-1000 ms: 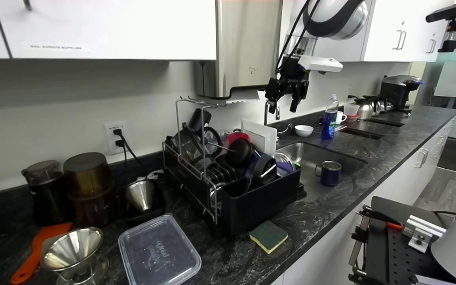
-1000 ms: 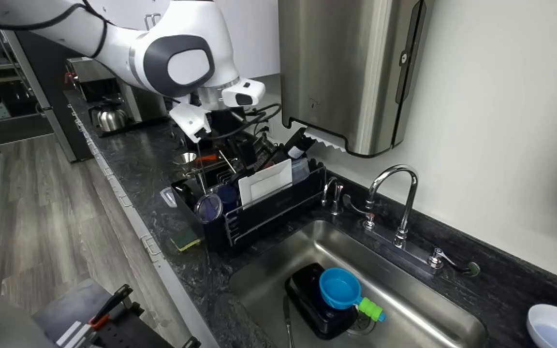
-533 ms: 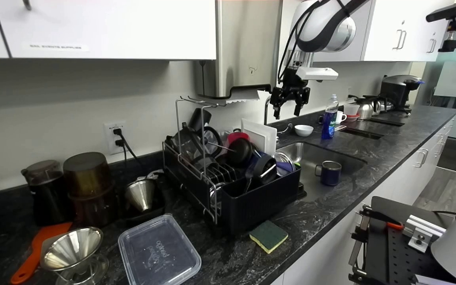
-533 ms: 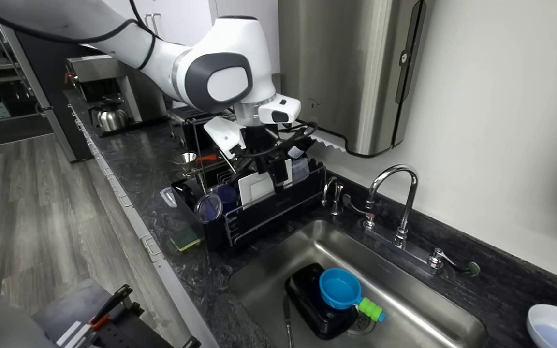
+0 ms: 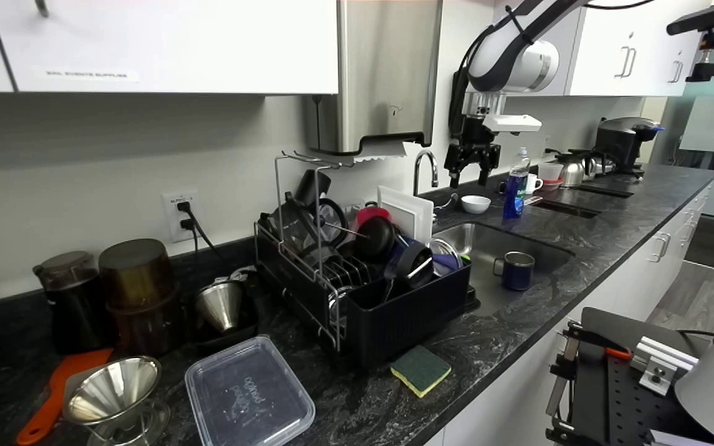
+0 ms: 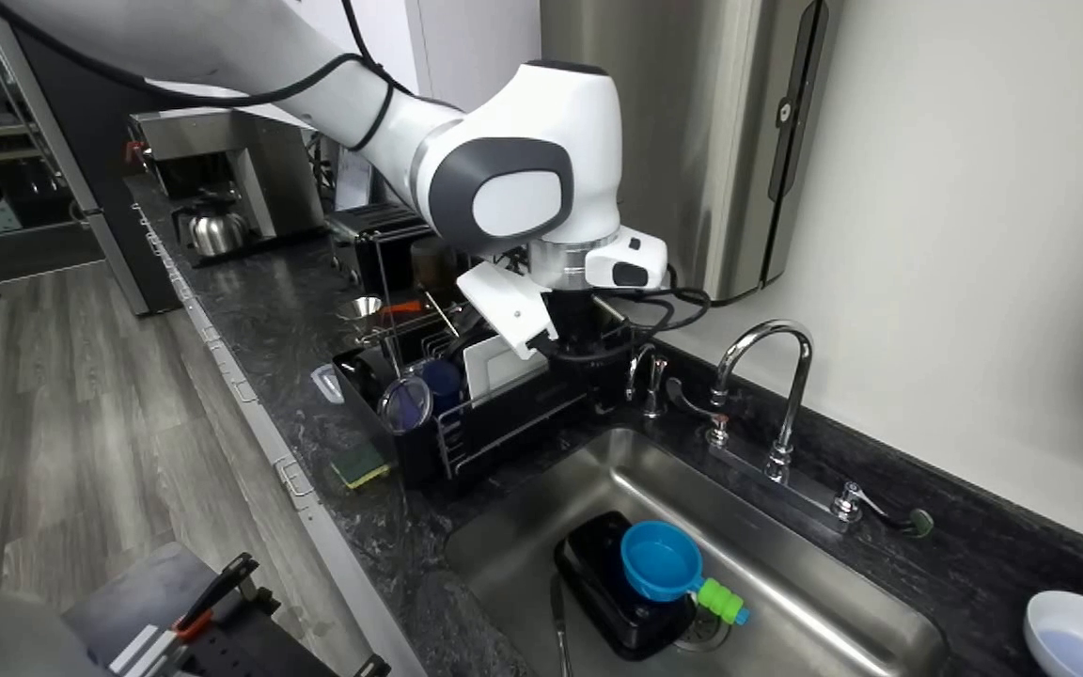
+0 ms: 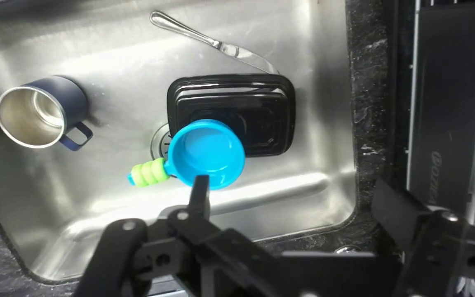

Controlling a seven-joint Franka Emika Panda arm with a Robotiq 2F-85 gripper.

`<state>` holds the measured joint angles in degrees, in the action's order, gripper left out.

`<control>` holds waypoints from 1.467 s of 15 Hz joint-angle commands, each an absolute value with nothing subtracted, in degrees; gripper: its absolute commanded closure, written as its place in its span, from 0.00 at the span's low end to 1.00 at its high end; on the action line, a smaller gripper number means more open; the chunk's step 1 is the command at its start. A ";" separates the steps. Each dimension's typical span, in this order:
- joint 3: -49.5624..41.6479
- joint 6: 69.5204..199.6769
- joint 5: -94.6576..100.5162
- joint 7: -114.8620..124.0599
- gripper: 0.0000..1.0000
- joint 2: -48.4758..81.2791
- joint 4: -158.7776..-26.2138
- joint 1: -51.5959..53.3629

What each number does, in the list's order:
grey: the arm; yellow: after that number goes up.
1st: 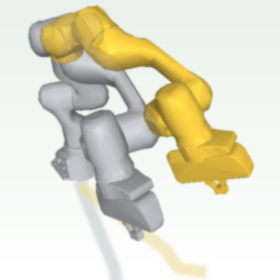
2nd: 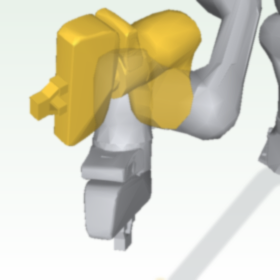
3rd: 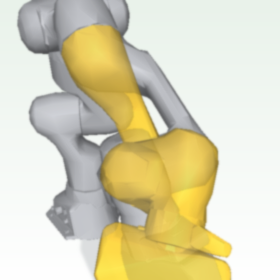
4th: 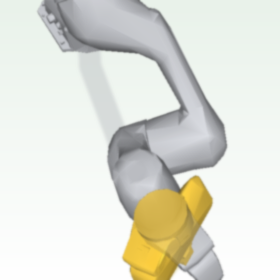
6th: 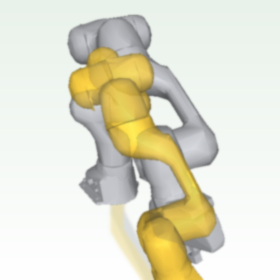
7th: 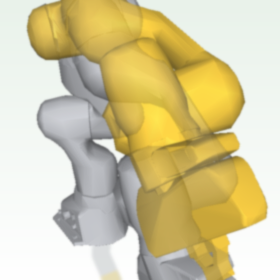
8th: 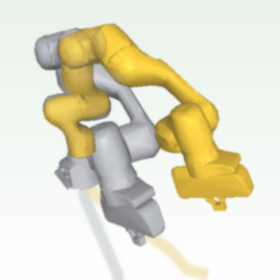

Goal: Put the blue pan on the the dish dryer

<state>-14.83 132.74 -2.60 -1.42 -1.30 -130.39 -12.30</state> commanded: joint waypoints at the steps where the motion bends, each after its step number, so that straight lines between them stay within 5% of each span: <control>1: -15.74 129.74 -3.55 -3.80 0.00 0.86 -127.53 -14.05; 12: -15.83 131.88 -2.76 -2.60 0.00 0.47 -128.47 -14.35; 22: -11.10 128.93 -9.89 -18.72 0.00 17.95 -115.56 -15.78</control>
